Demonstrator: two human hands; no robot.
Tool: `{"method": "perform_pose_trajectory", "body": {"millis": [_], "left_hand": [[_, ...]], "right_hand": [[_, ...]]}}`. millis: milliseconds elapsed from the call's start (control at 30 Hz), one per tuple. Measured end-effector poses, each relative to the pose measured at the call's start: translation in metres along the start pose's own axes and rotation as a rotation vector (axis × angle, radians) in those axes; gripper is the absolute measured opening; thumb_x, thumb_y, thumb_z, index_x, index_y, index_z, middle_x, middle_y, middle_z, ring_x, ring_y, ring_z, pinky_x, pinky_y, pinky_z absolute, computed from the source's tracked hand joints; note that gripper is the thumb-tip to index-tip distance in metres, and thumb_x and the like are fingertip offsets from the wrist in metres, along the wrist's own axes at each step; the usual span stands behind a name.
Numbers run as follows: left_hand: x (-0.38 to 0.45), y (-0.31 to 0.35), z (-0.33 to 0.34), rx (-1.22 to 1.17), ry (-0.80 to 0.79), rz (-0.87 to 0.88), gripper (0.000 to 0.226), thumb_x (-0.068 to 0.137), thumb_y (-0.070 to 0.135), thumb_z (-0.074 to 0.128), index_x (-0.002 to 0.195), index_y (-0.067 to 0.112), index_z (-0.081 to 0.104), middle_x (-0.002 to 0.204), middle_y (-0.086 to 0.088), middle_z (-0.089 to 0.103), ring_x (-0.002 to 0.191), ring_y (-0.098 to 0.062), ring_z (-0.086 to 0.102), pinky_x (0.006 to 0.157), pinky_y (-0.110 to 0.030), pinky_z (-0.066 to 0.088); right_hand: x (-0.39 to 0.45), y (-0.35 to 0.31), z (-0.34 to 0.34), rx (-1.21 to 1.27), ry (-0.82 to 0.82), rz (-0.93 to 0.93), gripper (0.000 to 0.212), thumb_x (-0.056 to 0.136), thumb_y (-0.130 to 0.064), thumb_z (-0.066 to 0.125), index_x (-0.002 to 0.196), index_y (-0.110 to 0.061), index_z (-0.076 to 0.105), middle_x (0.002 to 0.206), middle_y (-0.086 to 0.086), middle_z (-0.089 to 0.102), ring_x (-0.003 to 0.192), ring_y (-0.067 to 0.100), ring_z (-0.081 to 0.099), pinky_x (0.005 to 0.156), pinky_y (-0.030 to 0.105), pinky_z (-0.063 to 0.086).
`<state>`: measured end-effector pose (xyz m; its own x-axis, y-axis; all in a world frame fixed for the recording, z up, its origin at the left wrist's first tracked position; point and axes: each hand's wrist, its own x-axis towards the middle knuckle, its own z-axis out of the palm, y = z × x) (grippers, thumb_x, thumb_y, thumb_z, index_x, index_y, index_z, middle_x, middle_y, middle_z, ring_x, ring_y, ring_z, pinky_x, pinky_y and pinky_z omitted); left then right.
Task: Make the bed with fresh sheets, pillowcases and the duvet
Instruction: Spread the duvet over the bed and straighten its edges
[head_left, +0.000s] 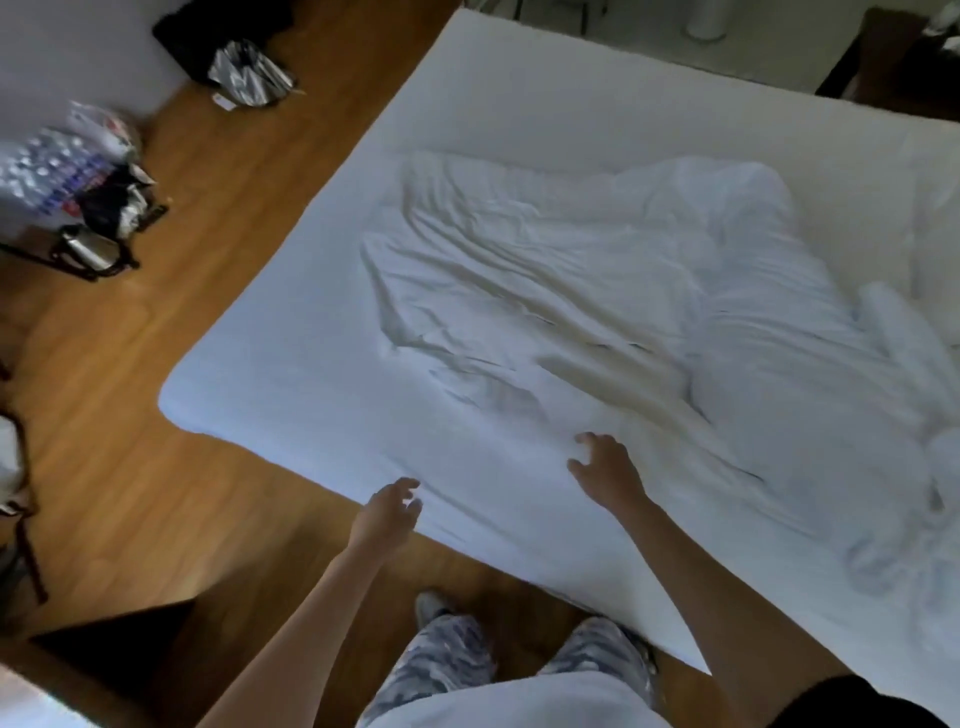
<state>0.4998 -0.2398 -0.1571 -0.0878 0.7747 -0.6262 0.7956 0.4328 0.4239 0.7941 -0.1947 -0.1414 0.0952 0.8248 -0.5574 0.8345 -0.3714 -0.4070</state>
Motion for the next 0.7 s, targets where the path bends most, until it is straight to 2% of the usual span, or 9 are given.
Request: {"method": "perform_pose_trajectory", "body": {"millis": [100,167,333,467,533,567,633,700], "left_hand": [[0.008,-0.055,-0.04,0.02,0.018,-0.023,0.03,0.099,0.023,0.048,0.128,0.019,0.054,0.126,-0.007,0.062,0.108,-0.021,0.062,0.09,-0.033,0.053],[0.026,-0.069,-0.06,0.027,0.016,-0.021,0.031,0.099,0.022,0.047,0.129,0.019,0.054,0.127,-0.007,0.062,0.109,-0.021,0.062,0.09,-0.032,0.053],[0.076,-0.063,-0.083,0.066,-0.05,0.063,0.034,0.1,0.023,0.045,0.133,0.021,0.05,0.131,-0.002,0.06,0.115,-0.017,0.059,0.096,-0.031,0.05],[0.119,-0.047,-0.093,0.192,-0.135,0.16,0.036,0.1,0.026,0.045,0.135,0.022,0.049,0.131,0.0,0.059,0.117,-0.015,0.058,0.101,-0.03,0.045],[0.147,-0.043,-0.1,0.297,-0.159,0.202,0.037,0.1,0.027,0.045,0.136,0.022,0.048,0.133,0.0,0.058,0.12,-0.015,0.056,0.103,-0.029,0.042],[0.161,-0.041,-0.103,0.353,-0.174,0.218,0.037,0.1,0.028,0.044,0.137,0.022,0.047,0.135,0.001,0.056,0.122,-0.015,0.055,0.104,-0.028,0.04],[0.19,-0.034,-0.107,0.47,-0.217,0.263,0.039,0.101,0.028,0.042,0.139,0.022,0.044,0.138,0.001,0.053,0.125,-0.016,0.052,0.106,-0.028,0.037],[0.222,-0.021,-0.106,0.581,-0.28,0.318,0.041,0.101,0.027,0.041,0.141,0.021,0.041,0.14,-0.001,0.049,0.127,-0.018,0.049,0.106,-0.029,0.037]], "right_hand": [[-0.004,-0.054,0.031,-0.028,-0.049,-0.06,0.045,0.094,-0.029,0.052,0.136,-0.016,0.045,0.14,0.01,0.044,0.131,0.026,0.037,0.101,0.035,0.037],[0.003,-0.075,0.045,-0.07,-0.066,-0.071,0.044,0.094,-0.029,0.051,0.136,-0.017,0.045,0.14,0.008,0.044,0.131,0.025,0.037,0.101,0.035,0.038],[0.033,-0.099,0.068,-0.128,-0.091,-0.013,0.042,0.094,-0.028,0.051,0.134,-0.016,0.046,0.134,0.01,0.049,0.125,0.026,0.043,0.098,0.035,0.04],[0.071,-0.113,0.087,-0.148,-0.131,0.036,0.045,0.093,-0.026,0.051,0.137,-0.015,0.043,0.134,0.011,0.05,0.124,0.027,0.044,0.098,0.035,0.041],[0.098,-0.117,0.093,-0.253,-0.095,0.044,0.053,0.091,-0.027,0.055,0.14,-0.014,0.039,0.137,0.013,0.047,0.125,0.028,0.044,0.1,0.036,0.04],[0.113,-0.114,0.096,-0.32,-0.029,0.029,0.06,0.087,-0.027,0.063,0.14,-0.012,0.04,0.136,0.016,0.047,0.123,0.031,0.046,0.1,0.038,0.042],[0.142,-0.106,0.096,-0.409,0.055,0.006,0.079,0.062,-0.023,0.086,0.131,-0.004,0.052,0.122,0.026,0.056,0.109,0.039,0.057,0.091,0.046,0.05],[0.168,-0.09,0.1,-0.431,0.105,0.004,0.088,0.047,-0.019,0.093,0.126,0.0,0.057,0.115,0.03,0.059,0.104,0.044,0.059,0.089,0.05,0.052]]}}
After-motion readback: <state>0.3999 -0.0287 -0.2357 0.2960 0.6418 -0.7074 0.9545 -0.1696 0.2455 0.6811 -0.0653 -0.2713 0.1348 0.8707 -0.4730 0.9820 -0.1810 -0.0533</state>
